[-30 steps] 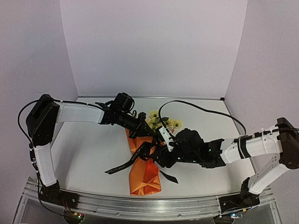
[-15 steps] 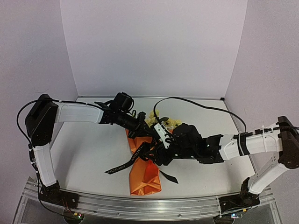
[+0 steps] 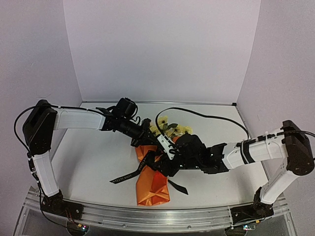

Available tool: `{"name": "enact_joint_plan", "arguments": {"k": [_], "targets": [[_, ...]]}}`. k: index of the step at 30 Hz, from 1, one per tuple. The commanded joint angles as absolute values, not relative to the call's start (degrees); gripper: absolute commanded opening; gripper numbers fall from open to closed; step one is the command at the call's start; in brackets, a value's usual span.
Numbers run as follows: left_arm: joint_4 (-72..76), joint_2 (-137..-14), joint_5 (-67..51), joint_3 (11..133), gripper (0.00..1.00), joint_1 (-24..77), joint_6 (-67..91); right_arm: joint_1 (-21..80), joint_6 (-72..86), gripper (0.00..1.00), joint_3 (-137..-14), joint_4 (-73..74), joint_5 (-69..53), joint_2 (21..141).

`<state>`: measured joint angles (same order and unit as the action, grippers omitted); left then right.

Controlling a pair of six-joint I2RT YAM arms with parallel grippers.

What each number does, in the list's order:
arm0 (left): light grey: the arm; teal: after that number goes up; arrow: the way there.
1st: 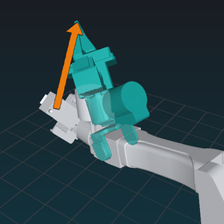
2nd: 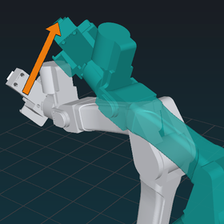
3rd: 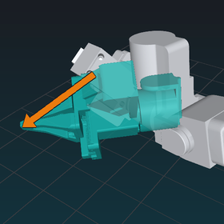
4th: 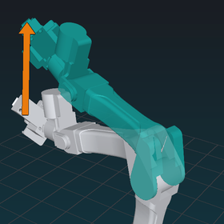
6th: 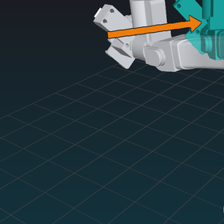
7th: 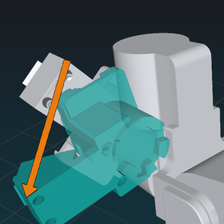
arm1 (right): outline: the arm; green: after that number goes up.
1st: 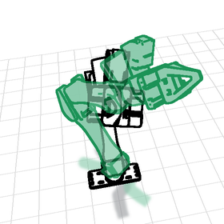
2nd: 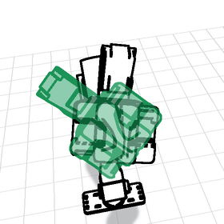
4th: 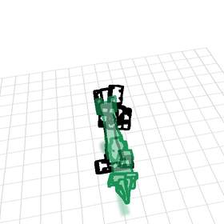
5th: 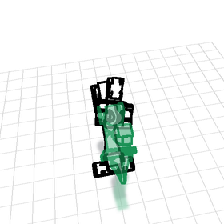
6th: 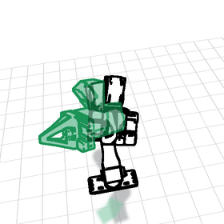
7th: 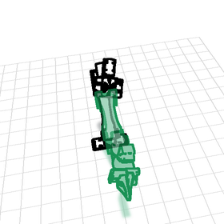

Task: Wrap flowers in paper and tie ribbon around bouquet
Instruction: Cross the ribbon over the folded bouquet.

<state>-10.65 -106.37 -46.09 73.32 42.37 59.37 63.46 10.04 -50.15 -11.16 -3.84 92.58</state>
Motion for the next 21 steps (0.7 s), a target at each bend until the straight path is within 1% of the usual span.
{"name": "enact_joint_plan", "arguments": {"k": [1,5,11,13,17,20,21], "targets": [[-10.54,-102.43,-48.72,73.97,0.00,42.22,57.28,63.57,9.92,0.52,-52.26,-13.96,-5.24,94.99],[-10.85,-102.56,-48.98,74.44,0.00,42.19,57.04,63.60,9.85,0.47,-52.51,-14.94,-5.38,96.22],[-10.19,-102.74,-49.13,74.08,0.00,42.10,57.41,63.64,9.91,0.46,-51.86,-15.88,-5.28,96.63],[-10.02,-102.67,-48.97,73.91,0.00,42.11,57.48,63.63,10.01,0.43,-51.95,-15.91,-5.54,97.08],[-9.18,-102.43,-48.99,73.05,0.00,42.10,57.73,63.71,10.44,0.26,-52.11,-15.91,-5.72,97.84],[-9.53,-101.81,-48.30,72.36,0.00,42.12,57.18,63.71,10.73,0.06,-51.11,-15.77,-5.07,96.51],[-9.91,-101.55,-47.86,72.14,0.00,42.11,56.65,63.72,10.77,0.01,-50.67,-15.33,-4.74,95.50]]}}
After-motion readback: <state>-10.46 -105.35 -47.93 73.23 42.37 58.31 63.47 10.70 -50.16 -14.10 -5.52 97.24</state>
